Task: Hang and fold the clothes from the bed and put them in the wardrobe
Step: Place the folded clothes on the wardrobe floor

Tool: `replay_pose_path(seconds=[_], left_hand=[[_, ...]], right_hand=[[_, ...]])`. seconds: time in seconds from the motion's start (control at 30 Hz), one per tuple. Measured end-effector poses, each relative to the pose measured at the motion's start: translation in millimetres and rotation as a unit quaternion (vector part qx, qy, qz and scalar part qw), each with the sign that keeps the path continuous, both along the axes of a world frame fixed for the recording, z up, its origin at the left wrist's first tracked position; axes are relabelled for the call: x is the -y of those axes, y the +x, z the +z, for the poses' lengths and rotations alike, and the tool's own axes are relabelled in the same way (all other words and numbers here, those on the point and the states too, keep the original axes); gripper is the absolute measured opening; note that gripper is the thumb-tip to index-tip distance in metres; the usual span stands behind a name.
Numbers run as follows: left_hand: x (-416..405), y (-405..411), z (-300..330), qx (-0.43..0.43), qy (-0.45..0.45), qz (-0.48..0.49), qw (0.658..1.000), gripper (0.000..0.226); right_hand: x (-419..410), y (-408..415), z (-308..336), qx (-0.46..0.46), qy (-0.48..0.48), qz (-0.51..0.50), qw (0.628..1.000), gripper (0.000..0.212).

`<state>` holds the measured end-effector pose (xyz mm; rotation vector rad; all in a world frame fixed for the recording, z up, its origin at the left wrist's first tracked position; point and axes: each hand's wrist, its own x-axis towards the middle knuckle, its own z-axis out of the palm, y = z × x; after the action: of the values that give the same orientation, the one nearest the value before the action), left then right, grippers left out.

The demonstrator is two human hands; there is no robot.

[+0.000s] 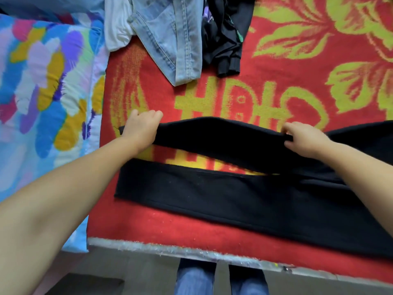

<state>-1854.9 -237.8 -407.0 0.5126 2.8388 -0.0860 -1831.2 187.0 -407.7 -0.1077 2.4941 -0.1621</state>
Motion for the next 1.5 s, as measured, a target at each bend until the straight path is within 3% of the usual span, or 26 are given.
replay_pose_path(seconds=[0.17, 0.3, 0.4, 0.47, 0.53, 0.6, 0.67, 0.8, 0.87, 0.93, 1.07, 1.13, 1.23, 1.33, 1.4, 1.5], left_hand=[[20, 94, 27, -0.035, 0.026, -0.099, 0.994, 0.022], [30, 158, 15, 0.026, -0.038, -0.122, 0.991, 0.038], [29, 181, -5, 0.157, -0.164, -0.061, 0.972, 0.041], [23, 184, -11, 0.279, -0.259, -0.017, 0.925, 0.048], [6, 180, -14, 0.317, -0.287, -0.013, 0.904, 0.048], [-26, 169, -9, 0.304, -0.286, -0.028, 0.908, 0.042], [-73, 157, -2, 0.257, -0.247, -0.063, 0.932, 0.031], [-219, 155, 11, 0.17, -0.088, -0.17, 0.967, 0.019], [-303, 172, 8, 0.149, 0.007, -0.196, 0.969, 0.025], [-380, 199, -4, 0.149, 0.056, -0.204, 0.966, 0.044], [-471, 243, -36, 0.174, -0.019, -0.117, 0.978, 0.081], [-483, 243, -47, 0.159, -0.069, -0.081, 0.981, 0.085], [-480, 228, -53, 0.132, -0.12, -0.109, 0.978, 0.085], [-479, 219, -54, 0.13, -0.13, -0.125, 0.975, 0.065], [-480, 214, -52, 0.127, -0.088, -0.095, 0.983, 0.04], [-475, 208, -41, 0.132, -0.031, -0.052, 0.989, 0.022]], right_hand=[[-4, 67, 48, 0.091, -0.054, 0.046, 0.993, 0.016], [12, 126, 45, 0.121, -0.057, 0.084, 0.987, 0.015], [25, 160, 25, 0.125, -0.054, 0.105, 0.985, 0.021], [30, 175, 10, 0.162, -0.064, 0.095, 0.98, 0.03], [25, 184, 1, 0.213, -0.071, 0.064, 0.972, 0.04], [6, 185, 2, 0.207, -0.081, 0.044, 0.974, 0.041], [-29, 178, 10, 0.141, -0.09, 0.001, 0.986, 0.036], [-148, 158, 33, -0.029, -0.035, -0.043, 0.998, 0.037], [-216, 155, 40, -0.093, 0.013, -0.018, 0.995, 0.049], [-280, 163, 42, -0.057, 0.072, 0.008, 0.996, 0.071], [-370, 216, 24, 0.065, 0.198, 0.104, 0.973, 0.106], [-390, 240, 10, 0.068, 0.229, 0.096, 0.966, 0.109], [-399, 246, -13, 0.039, 0.238, 0.056, 0.969, 0.1], [-397, 238, -27, 0.009, 0.23, 0.044, 0.972, 0.096], [-401, 231, -31, -0.031, 0.217, 0.049, 0.974, 0.089], [-409, 218, -25, -0.073, 0.188, 0.052, 0.978, 0.067]])
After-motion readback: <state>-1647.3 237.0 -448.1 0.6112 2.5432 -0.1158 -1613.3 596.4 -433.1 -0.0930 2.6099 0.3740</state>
